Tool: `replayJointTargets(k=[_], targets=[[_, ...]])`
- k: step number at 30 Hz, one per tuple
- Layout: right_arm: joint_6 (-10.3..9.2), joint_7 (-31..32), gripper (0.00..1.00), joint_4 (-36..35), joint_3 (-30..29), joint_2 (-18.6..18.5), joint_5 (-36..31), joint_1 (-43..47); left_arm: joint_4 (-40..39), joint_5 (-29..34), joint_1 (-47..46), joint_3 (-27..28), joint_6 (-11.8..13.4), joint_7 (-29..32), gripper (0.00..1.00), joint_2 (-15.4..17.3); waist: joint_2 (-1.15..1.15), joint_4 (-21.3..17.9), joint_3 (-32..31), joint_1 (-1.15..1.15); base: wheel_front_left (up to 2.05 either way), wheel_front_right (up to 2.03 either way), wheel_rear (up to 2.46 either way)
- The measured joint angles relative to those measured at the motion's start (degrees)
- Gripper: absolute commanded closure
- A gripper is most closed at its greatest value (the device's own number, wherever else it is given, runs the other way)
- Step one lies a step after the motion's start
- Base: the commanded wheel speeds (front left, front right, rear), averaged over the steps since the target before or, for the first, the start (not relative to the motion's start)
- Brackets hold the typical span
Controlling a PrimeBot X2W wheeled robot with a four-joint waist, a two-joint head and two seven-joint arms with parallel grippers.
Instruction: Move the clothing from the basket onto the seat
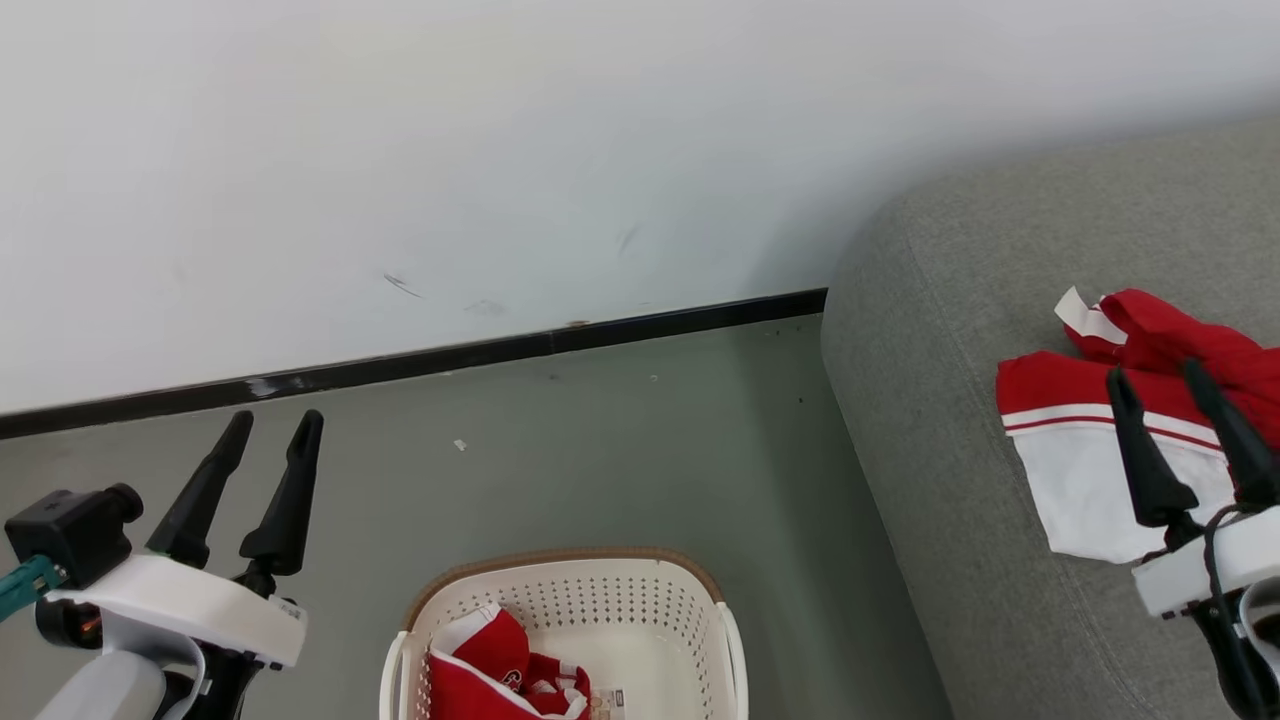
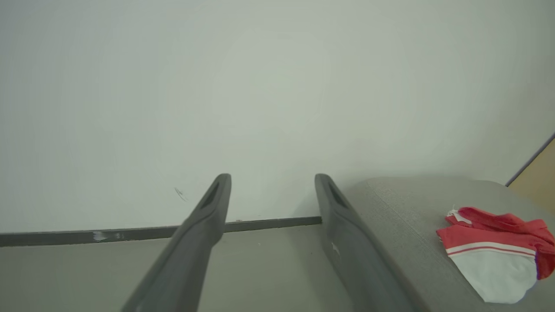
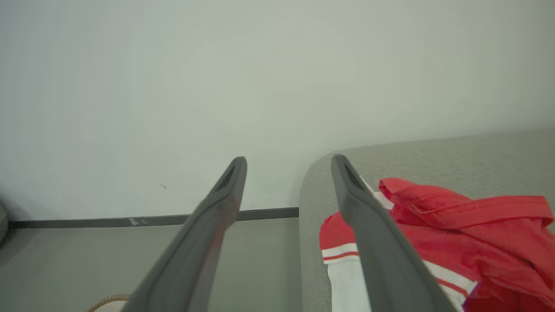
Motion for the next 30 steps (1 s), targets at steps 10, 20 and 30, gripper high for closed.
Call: replayJointTargets(k=[10,20,30], targets=[[0.00,-0.56,0.00,-0.16,-1.94,5.59,-3.13,6.03,1.81,1.77,5.82,6.92,0.01,0.00,0.00,-3.24,0.00,3.21,-2.06,0.00,0.00,0.00,0.00],[0.00,-0.57,0.00,-3.23,-2.68,11.03,-6.14,10.00,2.33,5.27,10.79,10.79,-0.57,0.00,0.00,-7.69,0.00,5.75,-3.60,0.00,0.00,0.00,0.00],[0.00,-0.57,0.00,-5.27,-2.04,13.04,-8.92,12.31,2.16,10.83,11.85,13.79,-1.62,0.00,0.00,-9.34,0.00,6.94,-3.90,0.00,0.00,0.00,0.00]])
